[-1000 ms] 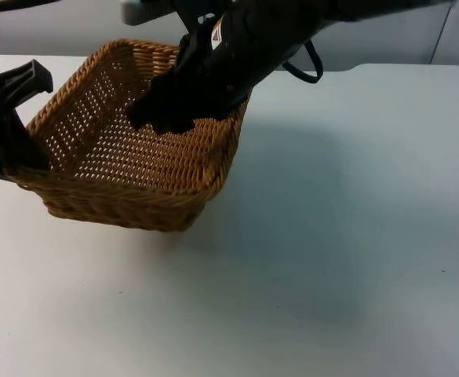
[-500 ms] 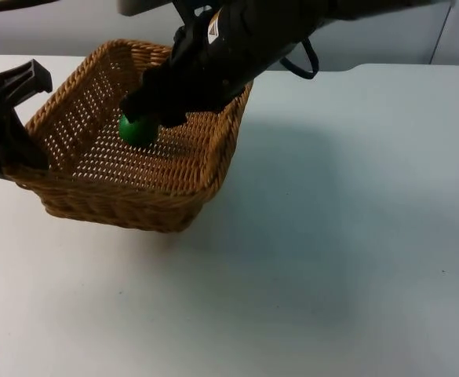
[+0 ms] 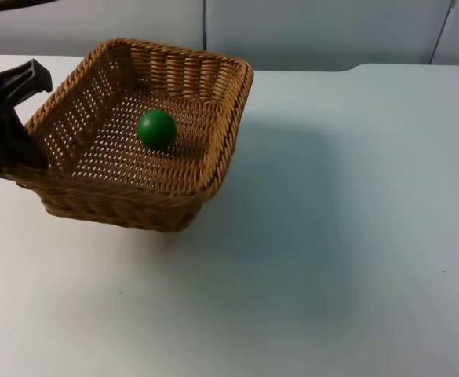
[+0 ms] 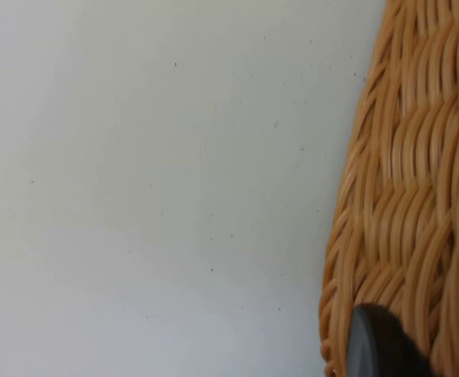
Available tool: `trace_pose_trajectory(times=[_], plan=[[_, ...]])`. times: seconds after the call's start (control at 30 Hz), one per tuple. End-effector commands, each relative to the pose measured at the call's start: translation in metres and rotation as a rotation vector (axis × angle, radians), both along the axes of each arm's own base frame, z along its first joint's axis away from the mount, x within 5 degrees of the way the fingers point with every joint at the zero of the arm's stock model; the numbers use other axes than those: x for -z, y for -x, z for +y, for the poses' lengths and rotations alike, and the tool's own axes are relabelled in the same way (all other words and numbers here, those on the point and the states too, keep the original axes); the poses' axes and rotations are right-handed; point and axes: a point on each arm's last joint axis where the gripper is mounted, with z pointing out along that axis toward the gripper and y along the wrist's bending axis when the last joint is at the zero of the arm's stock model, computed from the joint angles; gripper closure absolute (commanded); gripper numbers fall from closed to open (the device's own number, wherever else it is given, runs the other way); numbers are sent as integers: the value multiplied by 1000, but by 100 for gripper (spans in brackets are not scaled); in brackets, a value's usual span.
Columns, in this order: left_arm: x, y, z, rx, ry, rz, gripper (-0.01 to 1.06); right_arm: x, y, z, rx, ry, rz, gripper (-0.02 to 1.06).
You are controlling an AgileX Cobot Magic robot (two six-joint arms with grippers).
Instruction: Pick up the basket with the left hand and place the ball into the basket with the right hand.
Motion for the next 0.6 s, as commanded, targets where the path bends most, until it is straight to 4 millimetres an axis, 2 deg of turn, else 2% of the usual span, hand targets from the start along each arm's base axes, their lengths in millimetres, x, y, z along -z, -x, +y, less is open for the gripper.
trace_pose_trajectory(times=[0.0,0.17,0.2,0.3,0.57], plan=[[-7,-2,1,-21,14,-27,105,-10,2,-11,6,64,-17,105],[-7,-2,1,-21,14,-27,105,-35,5,-59,189,223,1,105],[-7,-2,1,-21,14,-27,105,-35,5,-59,189,223,1,105],[-7,-2,1,-21,14,-27,105,-45,7,-77,253,254,12,105],[-7,-2,1,-21,14,-27,105,-62,16,-87,273,240,-2,105]])
